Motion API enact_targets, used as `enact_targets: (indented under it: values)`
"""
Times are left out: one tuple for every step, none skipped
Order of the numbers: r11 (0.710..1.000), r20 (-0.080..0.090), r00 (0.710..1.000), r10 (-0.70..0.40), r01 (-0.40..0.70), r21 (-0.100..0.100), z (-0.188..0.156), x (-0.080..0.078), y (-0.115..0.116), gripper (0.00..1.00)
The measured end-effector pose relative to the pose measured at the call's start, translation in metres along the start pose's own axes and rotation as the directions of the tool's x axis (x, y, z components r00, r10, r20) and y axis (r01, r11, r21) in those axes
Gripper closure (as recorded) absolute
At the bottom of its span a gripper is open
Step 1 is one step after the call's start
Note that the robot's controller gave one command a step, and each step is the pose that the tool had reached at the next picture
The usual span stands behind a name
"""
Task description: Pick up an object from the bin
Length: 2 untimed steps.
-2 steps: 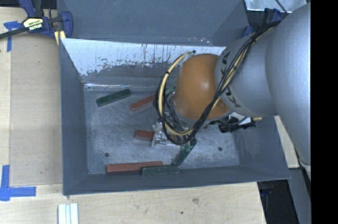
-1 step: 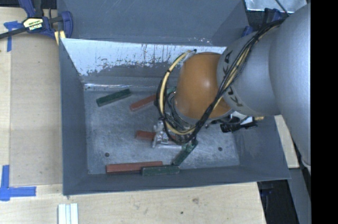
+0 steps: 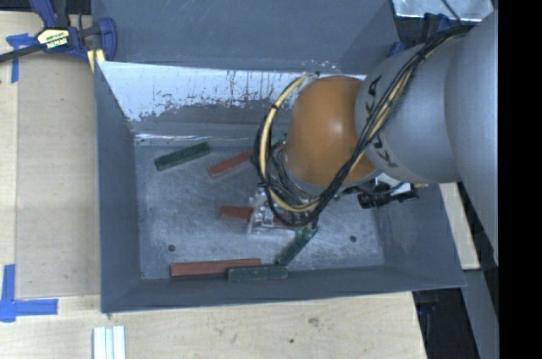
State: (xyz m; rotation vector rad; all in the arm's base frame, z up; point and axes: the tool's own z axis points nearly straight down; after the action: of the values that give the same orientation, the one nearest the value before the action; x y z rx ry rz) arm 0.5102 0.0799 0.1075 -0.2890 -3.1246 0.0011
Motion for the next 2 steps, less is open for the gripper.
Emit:
enact_targets:
  values:
    - [1.0, 0.007, 1.0, 0.0, 0.0, -0.002, -0.015, -0.002, 0.0, 1.0]
    - [1.0, 0.002, 1.0, 0.0, 0.0, -0.001, -0.026, -0.001, 0.0, 1.0]
